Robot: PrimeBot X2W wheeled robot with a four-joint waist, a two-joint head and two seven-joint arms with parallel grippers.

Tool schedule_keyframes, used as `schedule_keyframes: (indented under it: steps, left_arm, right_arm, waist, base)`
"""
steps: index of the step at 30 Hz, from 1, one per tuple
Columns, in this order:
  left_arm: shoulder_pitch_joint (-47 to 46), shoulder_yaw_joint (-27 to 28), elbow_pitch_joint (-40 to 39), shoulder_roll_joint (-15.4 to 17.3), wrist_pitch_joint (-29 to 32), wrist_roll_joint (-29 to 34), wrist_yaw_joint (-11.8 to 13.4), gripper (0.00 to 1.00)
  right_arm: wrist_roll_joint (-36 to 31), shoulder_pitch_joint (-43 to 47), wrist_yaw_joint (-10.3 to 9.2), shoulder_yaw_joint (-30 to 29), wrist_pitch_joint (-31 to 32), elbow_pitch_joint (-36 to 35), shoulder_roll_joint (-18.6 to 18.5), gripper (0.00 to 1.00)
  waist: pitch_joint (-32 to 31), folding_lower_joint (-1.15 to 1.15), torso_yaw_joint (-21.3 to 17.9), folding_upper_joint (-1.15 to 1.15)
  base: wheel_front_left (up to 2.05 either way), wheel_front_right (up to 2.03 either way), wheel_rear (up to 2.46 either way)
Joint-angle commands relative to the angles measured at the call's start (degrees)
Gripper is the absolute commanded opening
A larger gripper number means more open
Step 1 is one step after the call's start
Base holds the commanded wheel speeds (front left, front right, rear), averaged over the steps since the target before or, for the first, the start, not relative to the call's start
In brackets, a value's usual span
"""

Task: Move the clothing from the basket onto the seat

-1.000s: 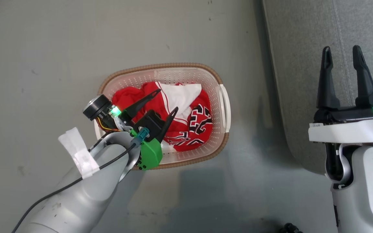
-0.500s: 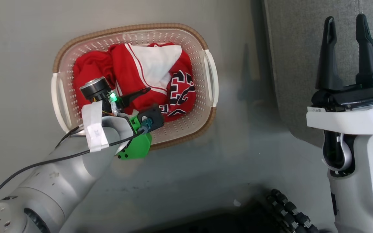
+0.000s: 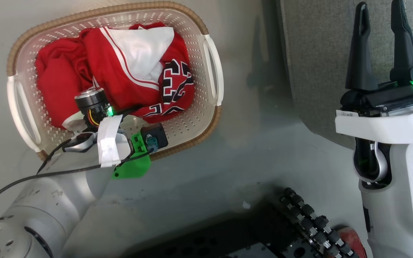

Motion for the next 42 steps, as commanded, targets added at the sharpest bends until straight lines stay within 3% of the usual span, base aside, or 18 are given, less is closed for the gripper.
schedule_keyframes:
  steps: [1,17,18,19,20,21,30,35,42]
  left_arm:
    - [-1.97,0.11,1.12,0.21,-0.13,0.87,0.10,1.00]
    - [-4.76,0.10,5.50,-0.15,0.49,1.93,0.01,1.00]
    - [-4.64,0.09,5.59,-0.15,0.31,2.15,0.01,0.83]
    - [-4.76,0.10,5.70,-0.10,0.06,2.27,0.01,0.32]
    - [-4.89,0.09,5.78,-0.05,-0.06,2.45,0.01,0.03]
    - [-4.88,0.09,5.89,-0.03,-0.23,2.51,0.01,0.00]
    - [-3.92,0.09,6.17,-1.57,-2.56,-0.93,0.01,0.00]
    - [-0.66,0.43,5.13,-3.30,-4.04,-6.36,0.01,0.00]
    - [5.40,6.24,-0.17,-5.15,-5.05,-15.66,0.08,0.00]
  right_arm:
    - [0.43,-0.37,-0.02,0.03,-0.20,-0.17,-0.05,1.00]
    - [1.69,-0.94,-0.03,1.05,-0.20,0.10,-0.06,1.00]
    - [1.72,-0.89,-0.03,1.13,-0.20,0.12,-0.06,1.00]
    - [1.72,-0.85,-0.03,1.18,-0.20,0.15,-0.06,1.00]
    - [1.75,-0.83,-0.03,1.18,-0.20,0.18,-0.06,1.00]
    - [1.80,-0.81,-0.03,1.19,-0.19,0.21,-0.06,1.00]
    - [0.46,0.84,-0.03,0.89,-0.19,1.22,-0.07,1.00]
    - [-1.59,2.53,-0.03,0.82,-0.20,2.14,-0.10,1.00]
    - [-4.57,6.64,-0.03,1.49,-0.19,4.14,-0.10,1.00]
  waist:
    - [1.47,0.00,-1.28,0.00]
    - [3.08,0.00,-3.10,0.00]
    - [3.03,0.00,-3.18,0.00]
    - [2.97,0.00,-3.26,0.00]
    - [2.91,0.00,-3.30,0.00]
    - [2.78,0.00,-3.35,0.00]
    - [-2.10,0.00,-1.56,0.00]
    - [-8.94,0.00,0.30,0.00]
    - [-21.32,0.00,3.44,0.00]
  base:
    - [0.00,0.00,0.00]
    - [0.00,0.00,0.00]
    - [0.00,0.00,0.00]
    - [0.00,0.00,0.00]
    - [0.00,0.00,0.00]
    - [0.00,0.00,0.00]
    - [0.00,0.00,0.00]
    - [0.00,0.00,0.00]
    - [0.00,0.00,0.00]
